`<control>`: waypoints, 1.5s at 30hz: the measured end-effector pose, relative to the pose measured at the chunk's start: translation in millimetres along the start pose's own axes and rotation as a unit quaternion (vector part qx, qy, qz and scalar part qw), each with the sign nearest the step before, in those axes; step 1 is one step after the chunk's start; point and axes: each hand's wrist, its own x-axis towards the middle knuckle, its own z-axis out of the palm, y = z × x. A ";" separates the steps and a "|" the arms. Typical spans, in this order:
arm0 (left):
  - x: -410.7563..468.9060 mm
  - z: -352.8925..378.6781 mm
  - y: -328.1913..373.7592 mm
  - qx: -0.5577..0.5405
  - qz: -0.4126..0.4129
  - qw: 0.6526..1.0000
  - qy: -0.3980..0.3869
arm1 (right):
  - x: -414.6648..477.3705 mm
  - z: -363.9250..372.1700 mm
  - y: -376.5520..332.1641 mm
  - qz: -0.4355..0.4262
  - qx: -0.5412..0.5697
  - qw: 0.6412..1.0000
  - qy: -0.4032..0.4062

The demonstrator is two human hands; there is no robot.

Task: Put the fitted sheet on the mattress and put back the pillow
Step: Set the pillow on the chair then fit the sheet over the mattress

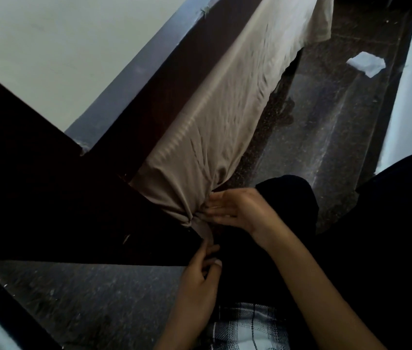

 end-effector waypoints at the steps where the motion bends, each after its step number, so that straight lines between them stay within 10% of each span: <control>1: 1.4 -1.3 0.6 0.000 -0.005 1.000 -0.001 | 2.6 4.6 6.0 0.014 0.007 1.000 0.002; 21: -5.4 0.7 -9.0 0.099 0.053 0.993 -0.030 | 29.3 42.1 39.5 0.016 0.335 0.934 -0.120; 30: -4.0 1.7 -6.3 0.099 0.103 0.989 -0.041 | -0.5 -6.4 -3.3 -0.048 -0.050 0.997 -0.047; 45: -4.1 -4.6 -12.3 0.090 0.121 0.988 -0.037 | 21.0 19.9 26.6 0.021 0.187 0.963 -0.195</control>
